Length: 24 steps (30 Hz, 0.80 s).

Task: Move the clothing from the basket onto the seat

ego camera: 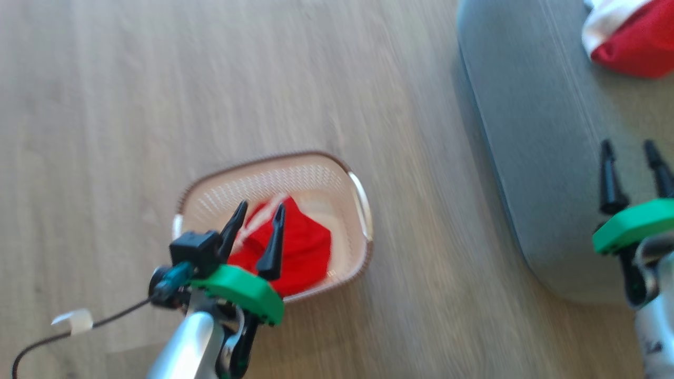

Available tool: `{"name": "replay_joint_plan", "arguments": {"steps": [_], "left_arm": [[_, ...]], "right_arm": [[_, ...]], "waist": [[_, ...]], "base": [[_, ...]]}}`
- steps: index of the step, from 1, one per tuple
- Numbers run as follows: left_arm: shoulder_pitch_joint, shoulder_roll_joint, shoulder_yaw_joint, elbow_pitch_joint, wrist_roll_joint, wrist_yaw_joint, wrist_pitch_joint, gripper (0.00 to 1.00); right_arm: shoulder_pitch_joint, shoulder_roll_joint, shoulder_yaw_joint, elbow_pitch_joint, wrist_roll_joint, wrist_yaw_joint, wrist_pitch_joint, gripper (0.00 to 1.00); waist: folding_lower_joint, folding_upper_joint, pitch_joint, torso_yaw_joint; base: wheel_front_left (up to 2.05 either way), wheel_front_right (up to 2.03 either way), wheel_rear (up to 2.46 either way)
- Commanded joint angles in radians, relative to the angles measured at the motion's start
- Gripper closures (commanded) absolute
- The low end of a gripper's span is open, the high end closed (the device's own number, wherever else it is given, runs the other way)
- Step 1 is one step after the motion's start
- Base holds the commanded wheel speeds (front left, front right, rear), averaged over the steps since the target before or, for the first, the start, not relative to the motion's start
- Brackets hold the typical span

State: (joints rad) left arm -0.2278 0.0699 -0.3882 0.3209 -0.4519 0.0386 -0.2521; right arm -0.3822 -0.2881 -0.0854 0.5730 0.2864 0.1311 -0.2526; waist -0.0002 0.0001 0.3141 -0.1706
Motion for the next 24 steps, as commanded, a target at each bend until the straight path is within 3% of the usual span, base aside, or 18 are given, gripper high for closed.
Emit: {"name": "replay_joint_plan", "arguments": {"steps": [1,11,16,24], "left_arm": [[0.000,-0.001,0.034,-0.032,0.000,0.001,-0.010,0.00],[0.094,-0.010,0.210,-0.044,0.082,0.009,-0.010,0.00],[0.114,-0.010,0.272,-0.009,0.119,-0.018,-0.010,0.00],[0.125,-0.015,0.308,0.027,0.157,-0.060,-0.010,0.00]], "right_arm": [[0.003,-0.014,0.012,-0.038,-0.009,0.000,-0.009,0.00],[0.251,0.116,-0.021,-0.304,-0.175,0.000,-0.009,0.00],[0.328,0.182,0.004,-0.310,-0.240,0.000,-0.009,0.00],[0.337,0.226,0.064,-0.281,-0.286,0.000,-0.009,0.00]], "waist": [[0.0002,-0.0001,-0.085,0.072],[0.0002,-0.0001,-0.232,0.210],[0.0002,-0.0001,-0.285,0.238],[0.0002,-0.0001,-0.308,0.231]], "base": [[0.00,0.00,0.00],[0.00,0.00,0.00],[0.00,0.00,0.00],[0.00,0.00,0.00]]}}
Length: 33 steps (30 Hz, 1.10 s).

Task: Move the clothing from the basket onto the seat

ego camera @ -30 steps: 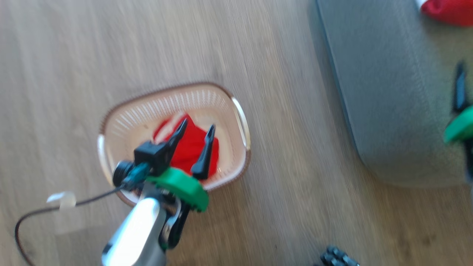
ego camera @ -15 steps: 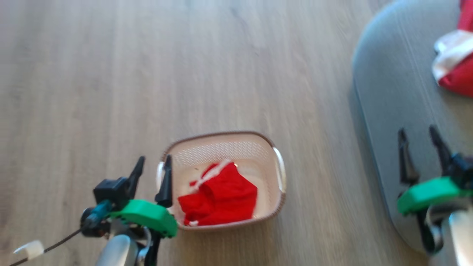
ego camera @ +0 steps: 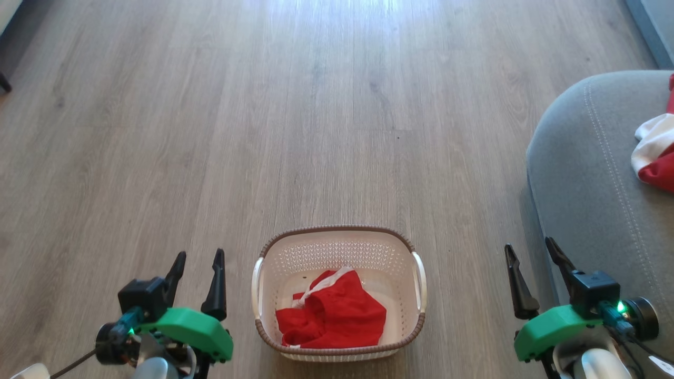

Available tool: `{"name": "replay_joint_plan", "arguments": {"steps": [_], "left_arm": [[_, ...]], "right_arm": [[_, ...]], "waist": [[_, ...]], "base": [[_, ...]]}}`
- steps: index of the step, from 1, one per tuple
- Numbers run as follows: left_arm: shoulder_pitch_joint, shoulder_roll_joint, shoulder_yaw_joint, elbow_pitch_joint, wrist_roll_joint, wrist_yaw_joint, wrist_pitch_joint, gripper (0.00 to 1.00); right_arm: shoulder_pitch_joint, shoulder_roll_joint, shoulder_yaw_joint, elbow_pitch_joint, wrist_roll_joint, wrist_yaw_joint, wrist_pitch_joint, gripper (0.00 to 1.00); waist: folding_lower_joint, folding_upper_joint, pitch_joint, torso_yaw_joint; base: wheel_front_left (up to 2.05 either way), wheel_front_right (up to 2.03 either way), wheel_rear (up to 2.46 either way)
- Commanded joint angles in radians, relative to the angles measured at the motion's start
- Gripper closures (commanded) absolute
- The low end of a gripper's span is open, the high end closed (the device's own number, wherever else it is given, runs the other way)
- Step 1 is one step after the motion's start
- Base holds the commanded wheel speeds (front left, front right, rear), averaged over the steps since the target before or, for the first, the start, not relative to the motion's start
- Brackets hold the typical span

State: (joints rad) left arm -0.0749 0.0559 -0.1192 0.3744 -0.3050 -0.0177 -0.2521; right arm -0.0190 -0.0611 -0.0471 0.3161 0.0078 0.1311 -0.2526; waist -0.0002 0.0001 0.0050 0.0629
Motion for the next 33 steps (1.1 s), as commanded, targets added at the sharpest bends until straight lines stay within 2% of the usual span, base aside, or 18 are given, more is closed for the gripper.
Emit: {"name": "replay_joint_plan", "arguments": {"steps": [1,10,25,33], "left_arm": [[-0.029,-0.002,0.040,-0.024,0.013,-0.007,-0.010,0.00],[-0.033,-0.005,0.052,-0.013,0.023,-0.020,-0.010,0.00],[-0.045,-0.006,0.034,0.000,0.010,-0.018,-0.010,0.00],[-0.079,-0.006,0.011,0.022,0.007,-0.008,-0.010,0.00]], "right_arm": [[-0.028,0.001,0.029,-0.023,-0.008,0.000,-0.009,0.00],[-0.035,0.007,0.040,-0.014,-0.010,0.000,-0.009,0.00],[-0.048,0.010,0.040,-0.016,-0.008,0.000,-0.009,0.00],[-0.088,0.009,0.028,-0.046,-0.003,0.000,-0.009,0.00]], "waist": [[0.0002,-0.0001,0.002,-0.005],[0.0002,-0.0001,0.011,-0.030],[0.0002,-0.0001,0.027,-0.054],[0.0002,-0.0001,0.103,-0.076]], "base": [[0.00,0.00,0.00],[0.00,0.00,0.00],[0.00,0.00,0.00],[0.00,0.00,0.00]]}}
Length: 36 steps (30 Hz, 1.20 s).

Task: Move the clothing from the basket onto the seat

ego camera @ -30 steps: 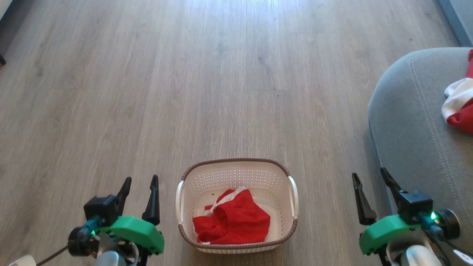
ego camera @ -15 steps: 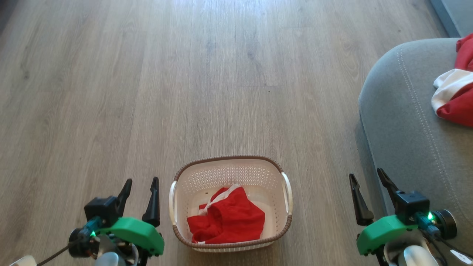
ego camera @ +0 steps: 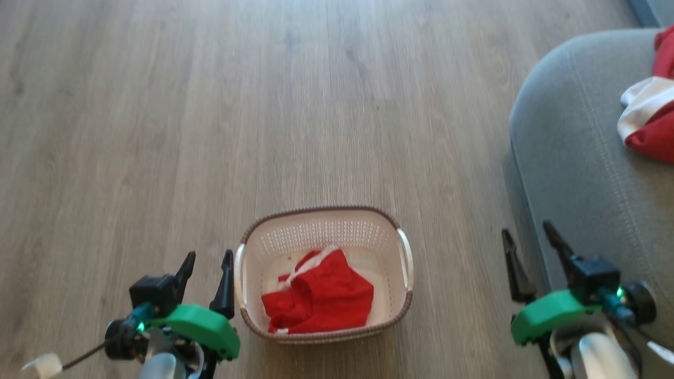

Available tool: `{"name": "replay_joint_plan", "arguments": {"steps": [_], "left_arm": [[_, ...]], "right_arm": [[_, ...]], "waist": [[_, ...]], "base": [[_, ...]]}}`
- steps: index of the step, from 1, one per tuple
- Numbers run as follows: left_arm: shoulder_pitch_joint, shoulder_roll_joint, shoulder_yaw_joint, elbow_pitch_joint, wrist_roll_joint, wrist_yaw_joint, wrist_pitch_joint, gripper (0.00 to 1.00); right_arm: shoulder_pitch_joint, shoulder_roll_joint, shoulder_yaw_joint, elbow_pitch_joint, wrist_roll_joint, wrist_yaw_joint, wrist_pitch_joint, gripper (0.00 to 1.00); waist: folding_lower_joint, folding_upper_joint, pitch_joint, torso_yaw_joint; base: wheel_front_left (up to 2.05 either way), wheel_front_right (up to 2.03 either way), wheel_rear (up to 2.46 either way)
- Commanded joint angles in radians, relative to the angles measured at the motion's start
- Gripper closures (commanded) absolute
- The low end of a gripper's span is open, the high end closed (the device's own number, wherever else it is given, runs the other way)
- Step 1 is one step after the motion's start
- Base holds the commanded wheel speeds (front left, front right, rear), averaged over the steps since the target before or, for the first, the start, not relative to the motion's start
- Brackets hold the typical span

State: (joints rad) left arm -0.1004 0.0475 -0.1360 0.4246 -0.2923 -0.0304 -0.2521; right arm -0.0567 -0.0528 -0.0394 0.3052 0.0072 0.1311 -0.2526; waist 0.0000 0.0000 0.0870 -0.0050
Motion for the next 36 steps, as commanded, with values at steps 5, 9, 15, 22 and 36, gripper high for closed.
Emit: {"name": "replay_joint_plan", "arguments": {"steps": [5,9,15,22,36], "left_arm": [[-0.154,0.003,-0.040,0.033,-0.004,0.020,-0.008,0.00],[-0.292,0.003,-0.107,0.091,0.006,0.042,0.022,0.00],[-0.518,0.003,-0.190,0.228,0.041,0.073,0.137,0.00],[-0.723,0.003,-0.287,0.441,0.073,0.051,0.291,0.00],[-0.927,0.030,-0.331,0.747,0.076,0.069,0.366,0.00]], "right_arm": [[-0.118,-0.011,0.001,-0.081,0.008,0.000,-0.009,0.00],[-0.193,-0.021,-0.008,-0.121,0.021,0.000,-0.009,0.00],[-0.298,-0.024,-0.009,-0.162,0.043,0.000,-0.009,0.00],[-0.388,-0.018,0.026,-0.185,0.077,0.000,-0.009,0.00],[-0.429,-0.003,0.039,-0.213,0.113,0.000,-0.009,0.00]], "waist": [[0.0000,0.0000,0.155,-0.032],[0.0000,0.0000,0.292,-0.061],[0.0000,0.0000,0.493,-0.112],[0.0000,0.0000,0.672,-0.182],[0.0000,0.0000,0.825,-0.314]], "base": [[0.00,0.00,0.00],[0.00,0.00,0.00],[0.00,0.00,0.00],[0.00,0.00,0.00],[0.00,0.00,0.00]]}}
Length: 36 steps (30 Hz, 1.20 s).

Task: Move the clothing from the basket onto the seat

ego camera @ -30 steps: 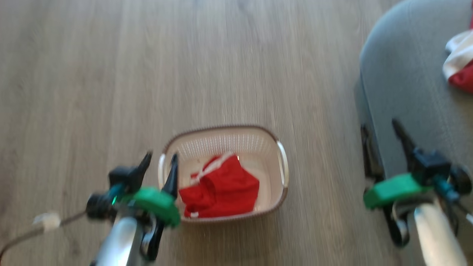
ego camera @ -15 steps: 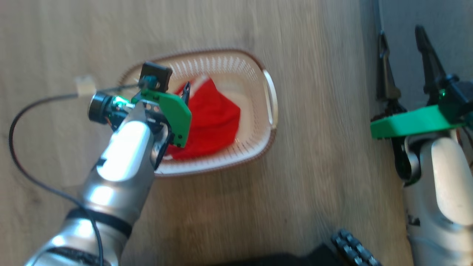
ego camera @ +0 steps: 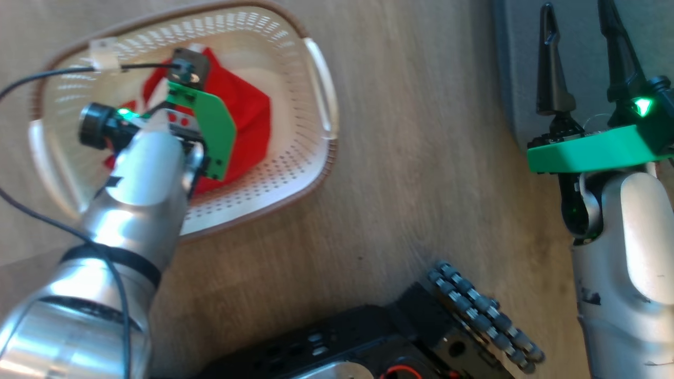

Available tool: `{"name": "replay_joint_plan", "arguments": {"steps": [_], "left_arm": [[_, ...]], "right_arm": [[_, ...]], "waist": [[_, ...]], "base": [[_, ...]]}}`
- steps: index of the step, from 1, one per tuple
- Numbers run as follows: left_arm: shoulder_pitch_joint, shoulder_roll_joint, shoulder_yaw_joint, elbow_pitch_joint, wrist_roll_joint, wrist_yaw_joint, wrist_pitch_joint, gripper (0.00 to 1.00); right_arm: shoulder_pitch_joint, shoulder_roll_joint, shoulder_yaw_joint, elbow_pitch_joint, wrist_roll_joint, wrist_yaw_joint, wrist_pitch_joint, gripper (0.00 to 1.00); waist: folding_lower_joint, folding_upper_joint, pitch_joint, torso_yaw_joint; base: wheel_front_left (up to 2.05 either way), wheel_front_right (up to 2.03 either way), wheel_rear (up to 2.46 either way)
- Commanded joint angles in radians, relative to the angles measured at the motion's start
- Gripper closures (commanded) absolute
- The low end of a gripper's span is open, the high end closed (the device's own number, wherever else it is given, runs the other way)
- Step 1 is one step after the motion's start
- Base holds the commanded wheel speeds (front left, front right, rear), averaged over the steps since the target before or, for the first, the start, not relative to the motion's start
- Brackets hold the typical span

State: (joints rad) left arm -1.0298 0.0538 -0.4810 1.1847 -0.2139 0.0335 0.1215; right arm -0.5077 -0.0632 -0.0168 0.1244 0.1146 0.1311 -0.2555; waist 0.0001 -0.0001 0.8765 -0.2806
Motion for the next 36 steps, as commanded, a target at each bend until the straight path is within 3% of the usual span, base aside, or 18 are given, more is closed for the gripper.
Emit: {"name": "replay_joint_plan", "arguments": {"steps": [1,9,23,24,25,27,36], "left_arm": [[-0.006,0.031,0.017,0.003,-0.005,0.009,-0.009,0.00],[-0.032,0.095,0.022,0.079,-0.015,0.029,0.027,0.00],[-0.011,0.090,0.003,0.101,-0.035,0.004,0.064,0.00],[-0.011,0.089,0.001,0.102,-0.036,0.001,0.062,0.08],[-0.011,0.087,0.000,0.102,-0.038,-0.004,0.060,0.52],[-0.009,0.083,-0.001,0.103,-0.044,-0.019,0.056,1.00],[-0.010,0.089,-0.013,0.104,-0.055,-0.056,0.025,1.00]], "right_arm": [[0.026,0.008,0.015,-0.035,0.012,0.000,-0.006,0.00],[0.094,0.012,-0.003,-0.047,0.056,0.000,-0.006,0.00],[0.157,0.013,-0.015,-0.090,0.073,0.000,-0.006,0.00],[0.158,0.013,-0.016,-0.092,0.072,0.000,-0.006,0.00],[0.160,0.013,-0.017,-0.093,0.071,0.000,-0.006,0.00],[0.161,0.013,-0.018,-0.096,0.070,0.000,-0.006,0.00],[0.147,0.013,-0.015,-0.092,0.078,0.000,-0.006,0.00]], "waist": [[-0.0001,0.0001,0.042,-0.048],[-0.0001,0.0001,0.075,-0.089],[-0.0001,0.0001,0.084,-0.069],[-0.0001,0.0001,0.085,-0.067],[-0.0001,0.0001,0.085,-0.066],[-0.0001,0.0001,0.085,-0.063],[-0.0001,0.0001,0.072,-0.066]], "base": [[0.00,0.00,0.00],[0.00,0.00,0.00],[0.00,0.00,0.00],[0.00,0.00,0.00],[0.00,0.00,0.00],[0.00,0.00,0.00],[0.00,0.00,0.00]]}}
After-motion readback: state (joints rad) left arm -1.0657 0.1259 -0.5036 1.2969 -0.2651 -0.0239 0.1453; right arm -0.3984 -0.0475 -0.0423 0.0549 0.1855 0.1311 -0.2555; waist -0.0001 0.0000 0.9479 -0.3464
